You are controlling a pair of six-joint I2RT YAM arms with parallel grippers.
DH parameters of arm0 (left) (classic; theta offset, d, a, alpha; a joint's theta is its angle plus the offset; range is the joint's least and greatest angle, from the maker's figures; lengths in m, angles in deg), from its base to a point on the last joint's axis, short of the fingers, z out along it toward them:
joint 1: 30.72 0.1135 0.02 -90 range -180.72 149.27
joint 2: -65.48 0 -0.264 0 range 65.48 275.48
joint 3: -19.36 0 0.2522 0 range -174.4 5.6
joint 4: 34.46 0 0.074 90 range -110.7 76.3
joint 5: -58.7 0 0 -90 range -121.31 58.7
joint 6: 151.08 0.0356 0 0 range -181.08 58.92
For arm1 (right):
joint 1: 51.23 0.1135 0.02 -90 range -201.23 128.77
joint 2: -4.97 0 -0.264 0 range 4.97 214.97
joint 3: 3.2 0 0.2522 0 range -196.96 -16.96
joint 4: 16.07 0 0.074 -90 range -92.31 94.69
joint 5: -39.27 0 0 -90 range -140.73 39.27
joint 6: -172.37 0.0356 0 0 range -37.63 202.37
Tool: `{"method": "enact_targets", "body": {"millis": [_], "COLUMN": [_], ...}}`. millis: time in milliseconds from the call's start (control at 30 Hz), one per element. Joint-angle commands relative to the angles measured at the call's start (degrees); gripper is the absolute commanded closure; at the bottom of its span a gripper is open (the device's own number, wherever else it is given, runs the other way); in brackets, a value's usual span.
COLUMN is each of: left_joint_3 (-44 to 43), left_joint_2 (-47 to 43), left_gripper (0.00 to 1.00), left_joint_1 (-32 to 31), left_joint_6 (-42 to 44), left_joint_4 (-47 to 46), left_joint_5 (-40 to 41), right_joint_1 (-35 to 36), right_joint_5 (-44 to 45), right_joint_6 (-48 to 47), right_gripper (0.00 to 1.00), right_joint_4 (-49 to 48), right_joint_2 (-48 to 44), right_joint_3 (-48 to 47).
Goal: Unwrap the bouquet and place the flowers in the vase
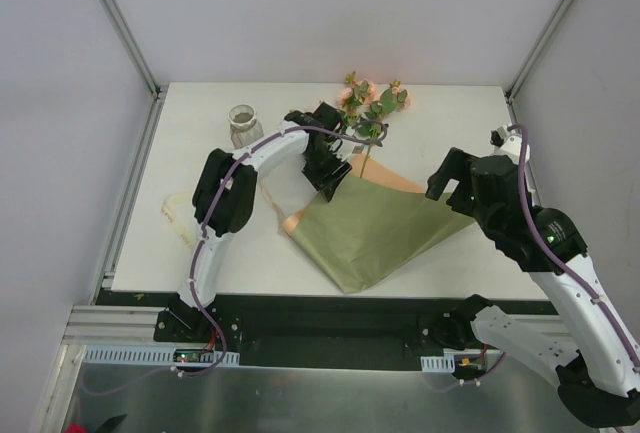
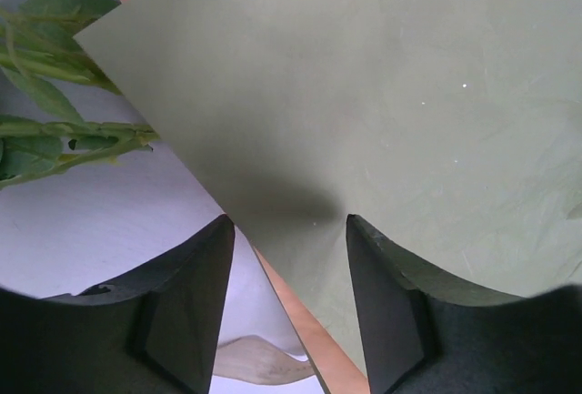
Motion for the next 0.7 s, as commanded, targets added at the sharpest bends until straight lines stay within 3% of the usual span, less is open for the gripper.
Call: {"method": "enact_targets", "body": {"millis": [0,100,200,367,667], "left_joint_3": [-1.66,-2.01,-2.36,-2.98,-2.19], "left_joint_2": [1.63,1.98,2.07,1.55,-5.73], "left_gripper": [0.46,0.47,0.57,0.96,1.0], "left_joint_1": [0.38,0.47,0.47,0.47,0.03], "left_joint_6": [1.66,1.93,1.84,1.22,-0.27], "left_joint_4": [0.16,0.16,0.16,0.16,0.59], "left_joint_5": [-0.13,-0.65,-1.88,-1.09,-0.47], "right_joint_1": [-0.25,-0.16,-0.16,-0.25,-0.25], "right_joint_5": [-0.74,-1.0,-1.44,-2.15,-2.59], "right_joint_6": [-0.4,-0.4,-0.31,0.04,-0.75], "right_gripper": [0.0,0.0,0.0,0.0,0.0], "right_joint_4": [-1.98,-2.33,-2.51,-2.86,-3.74], "right_joint_2": [-0.94,-1.12,-0.94,-0.86,-0.33], "right_joint_3": [-0.78,-0.78,-0.87,-1.04,-2.53]}}
